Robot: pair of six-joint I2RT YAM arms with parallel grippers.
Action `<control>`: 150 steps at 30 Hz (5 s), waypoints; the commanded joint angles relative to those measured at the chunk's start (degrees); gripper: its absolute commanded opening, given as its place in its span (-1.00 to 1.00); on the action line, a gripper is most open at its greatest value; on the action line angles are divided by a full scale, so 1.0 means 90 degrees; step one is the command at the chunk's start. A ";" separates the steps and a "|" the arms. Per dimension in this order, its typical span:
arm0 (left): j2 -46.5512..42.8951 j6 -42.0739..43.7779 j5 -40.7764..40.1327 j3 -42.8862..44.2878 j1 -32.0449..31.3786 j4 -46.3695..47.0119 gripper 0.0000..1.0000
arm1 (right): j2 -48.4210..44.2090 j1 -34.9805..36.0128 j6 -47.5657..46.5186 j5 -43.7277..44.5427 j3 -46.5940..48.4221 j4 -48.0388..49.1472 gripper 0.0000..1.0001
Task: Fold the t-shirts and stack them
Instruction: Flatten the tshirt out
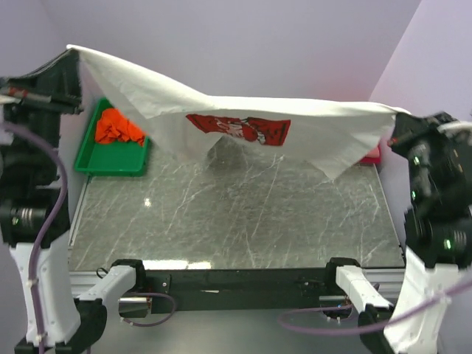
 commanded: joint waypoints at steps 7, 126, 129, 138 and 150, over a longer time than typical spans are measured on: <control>-0.0456 0.1272 -0.0288 0.0988 0.0030 0.0076 -0.99 | -0.1041 -0.0063 0.0075 0.0278 0.0343 -0.0106 -1.00; 0.6341 -0.0291 0.0250 -0.2517 -0.0927 -0.1956 0.94 | 0.6800 0.1099 0.0691 -0.1782 -0.2371 0.0332 0.14; 0.6583 -0.0115 0.0299 -0.2284 -0.0898 -0.1897 0.94 | 0.7034 0.1090 0.0710 -0.1695 -0.2255 0.0148 0.13; 0.7735 0.0461 0.0592 -0.0800 -0.0752 -0.2131 0.94 | 0.7445 0.1090 0.0739 -0.1509 -0.1581 -0.0322 0.12; 0.8899 0.0530 0.0973 0.0783 -0.0703 -0.2317 0.94 | 0.7806 0.1060 0.0642 -0.1314 -0.0731 -0.0859 0.12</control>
